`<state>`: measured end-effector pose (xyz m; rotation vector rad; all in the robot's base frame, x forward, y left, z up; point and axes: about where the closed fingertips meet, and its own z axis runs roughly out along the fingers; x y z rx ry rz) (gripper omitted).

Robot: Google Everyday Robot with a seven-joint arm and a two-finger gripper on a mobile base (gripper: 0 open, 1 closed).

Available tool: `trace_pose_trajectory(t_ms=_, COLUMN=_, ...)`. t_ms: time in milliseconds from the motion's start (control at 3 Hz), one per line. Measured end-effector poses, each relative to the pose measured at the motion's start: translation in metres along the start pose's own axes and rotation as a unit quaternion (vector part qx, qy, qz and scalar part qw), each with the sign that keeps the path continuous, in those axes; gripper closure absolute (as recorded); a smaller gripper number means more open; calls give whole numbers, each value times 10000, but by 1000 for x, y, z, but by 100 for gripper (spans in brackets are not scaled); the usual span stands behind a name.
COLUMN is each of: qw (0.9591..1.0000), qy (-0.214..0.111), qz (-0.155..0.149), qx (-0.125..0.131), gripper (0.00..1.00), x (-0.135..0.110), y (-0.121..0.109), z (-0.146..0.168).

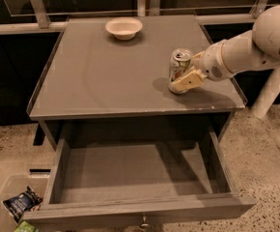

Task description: Pick 7up can from top drawer and place on counter

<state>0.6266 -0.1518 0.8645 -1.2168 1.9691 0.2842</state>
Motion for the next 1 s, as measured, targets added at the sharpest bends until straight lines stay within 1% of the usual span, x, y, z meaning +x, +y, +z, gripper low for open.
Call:
trace_pose_trajectory(t_ms=333, qw=10000, qy=0, qz=0, qx=-1, gripper=14, x=0, y=0, z=0)
trace_pose_trajectory(t_ms=667, qw=10000, qy=0, qz=0, qx=-1, gripper=0, x=0, y=0, z=0)
trace_pose_trajectory(t_ms=1000, qw=10000, qy=0, qz=-1, qx=-1, gripper=0, x=0, y=0, z=0)
